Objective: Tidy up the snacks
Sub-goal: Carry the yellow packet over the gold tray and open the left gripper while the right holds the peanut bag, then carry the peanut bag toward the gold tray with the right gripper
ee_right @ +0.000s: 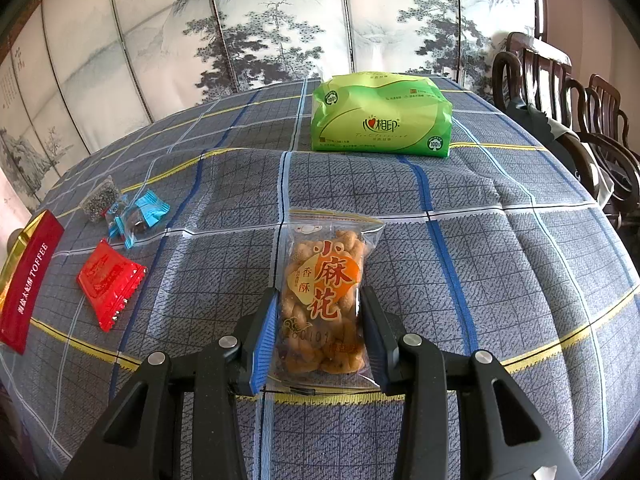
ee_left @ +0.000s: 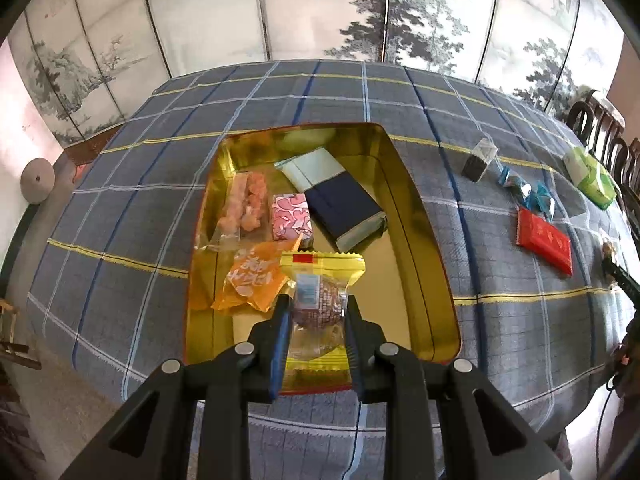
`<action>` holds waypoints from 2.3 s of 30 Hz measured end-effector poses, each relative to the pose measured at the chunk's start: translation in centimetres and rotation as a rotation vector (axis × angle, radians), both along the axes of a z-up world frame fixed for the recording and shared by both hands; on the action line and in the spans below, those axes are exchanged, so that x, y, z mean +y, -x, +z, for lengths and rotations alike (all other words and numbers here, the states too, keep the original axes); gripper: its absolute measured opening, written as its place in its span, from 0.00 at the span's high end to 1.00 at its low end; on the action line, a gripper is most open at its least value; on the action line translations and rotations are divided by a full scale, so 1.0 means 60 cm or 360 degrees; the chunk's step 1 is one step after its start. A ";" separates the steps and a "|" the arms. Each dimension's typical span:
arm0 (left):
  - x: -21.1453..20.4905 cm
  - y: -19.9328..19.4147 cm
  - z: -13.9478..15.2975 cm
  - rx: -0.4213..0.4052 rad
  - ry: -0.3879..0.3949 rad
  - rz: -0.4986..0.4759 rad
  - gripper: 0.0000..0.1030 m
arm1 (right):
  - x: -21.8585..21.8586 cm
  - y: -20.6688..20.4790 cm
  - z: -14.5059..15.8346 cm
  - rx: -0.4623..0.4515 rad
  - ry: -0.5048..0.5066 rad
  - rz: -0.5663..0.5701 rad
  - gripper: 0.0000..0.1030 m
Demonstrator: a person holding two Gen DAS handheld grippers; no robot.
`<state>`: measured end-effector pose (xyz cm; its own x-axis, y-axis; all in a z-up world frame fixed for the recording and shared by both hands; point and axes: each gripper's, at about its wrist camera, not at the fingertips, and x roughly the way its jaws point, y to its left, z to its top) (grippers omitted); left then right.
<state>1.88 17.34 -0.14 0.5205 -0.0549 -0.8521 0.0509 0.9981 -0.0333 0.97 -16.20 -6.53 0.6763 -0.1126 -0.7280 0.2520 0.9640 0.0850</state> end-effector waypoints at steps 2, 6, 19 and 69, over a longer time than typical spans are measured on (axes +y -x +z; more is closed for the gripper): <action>-0.001 -0.004 -0.007 0.0017 0.0009 -0.0008 0.75 | 0.000 0.000 0.000 0.0001 0.0000 0.0001 0.63; -0.005 -0.011 -0.019 0.0032 -0.0001 -0.0015 0.75 | 0.001 -0.001 0.000 0.0001 0.0000 0.0003 0.63; -0.016 -0.015 -0.035 0.0036 -0.0048 -0.0031 0.75 | 0.002 -0.002 0.000 0.0003 0.0002 0.0007 0.63; -0.009 0.028 -0.001 -0.0241 0.0004 0.0021 0.53 | 0.004 -0.004 -0.001 0.0033 0.0066 0.0019 0.62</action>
